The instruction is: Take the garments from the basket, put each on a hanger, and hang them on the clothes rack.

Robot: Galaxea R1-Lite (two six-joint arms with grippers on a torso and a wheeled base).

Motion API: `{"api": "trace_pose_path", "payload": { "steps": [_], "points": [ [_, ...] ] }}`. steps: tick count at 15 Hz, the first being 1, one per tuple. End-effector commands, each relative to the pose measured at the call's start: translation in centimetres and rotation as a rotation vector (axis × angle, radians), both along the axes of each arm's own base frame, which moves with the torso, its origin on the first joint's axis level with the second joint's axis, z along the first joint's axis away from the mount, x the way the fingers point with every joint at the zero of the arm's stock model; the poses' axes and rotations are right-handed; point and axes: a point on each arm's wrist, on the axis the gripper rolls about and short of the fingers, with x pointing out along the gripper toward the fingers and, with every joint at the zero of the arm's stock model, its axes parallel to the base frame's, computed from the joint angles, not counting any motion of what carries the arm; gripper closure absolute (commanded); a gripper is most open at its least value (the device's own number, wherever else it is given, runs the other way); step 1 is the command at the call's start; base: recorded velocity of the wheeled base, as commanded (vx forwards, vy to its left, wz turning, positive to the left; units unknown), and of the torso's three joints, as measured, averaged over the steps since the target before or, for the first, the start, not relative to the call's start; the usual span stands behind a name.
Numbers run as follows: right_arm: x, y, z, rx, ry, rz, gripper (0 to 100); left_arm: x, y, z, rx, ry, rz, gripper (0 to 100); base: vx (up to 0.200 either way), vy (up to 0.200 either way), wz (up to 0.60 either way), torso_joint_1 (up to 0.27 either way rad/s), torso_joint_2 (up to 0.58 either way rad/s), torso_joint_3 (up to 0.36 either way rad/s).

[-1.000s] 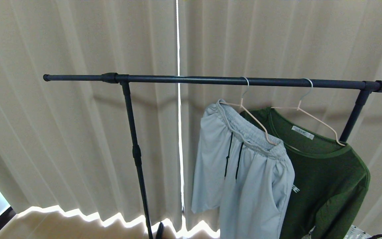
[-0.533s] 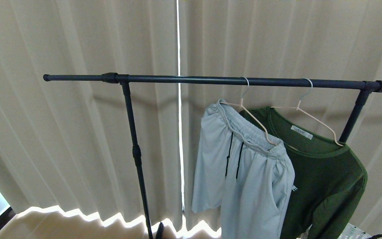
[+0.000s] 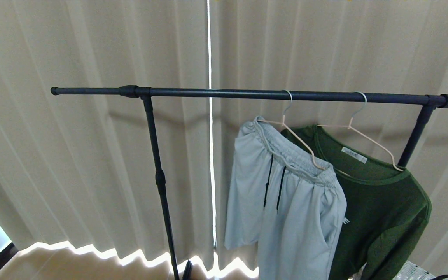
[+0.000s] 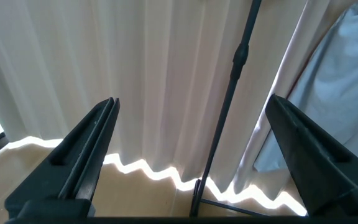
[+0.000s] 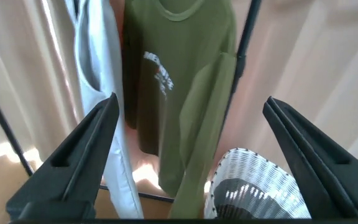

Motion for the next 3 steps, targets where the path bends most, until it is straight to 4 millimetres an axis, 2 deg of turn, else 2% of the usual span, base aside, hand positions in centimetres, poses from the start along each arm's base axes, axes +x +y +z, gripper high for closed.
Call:
{"api": "trace_pose_path", "payload": {
  "steps": [1,3],
  "points": [
    [-0.22,-0.09,-0.06,-0.003,-0.024,0.061,0,-0.01,0.00,-0.01,0.000,-0.001,0.001,0,0.000,0.000,0.00,0.000,0.00,0.000],
    [-0.71,-0.16,-0.20,-0.019,-0.085,0.084,0,0.00,0.00,-0.01,0.000,0.001,0.001,0,0.000,0.000,0.00,0.000,0.00,0.000]
  ]
}}
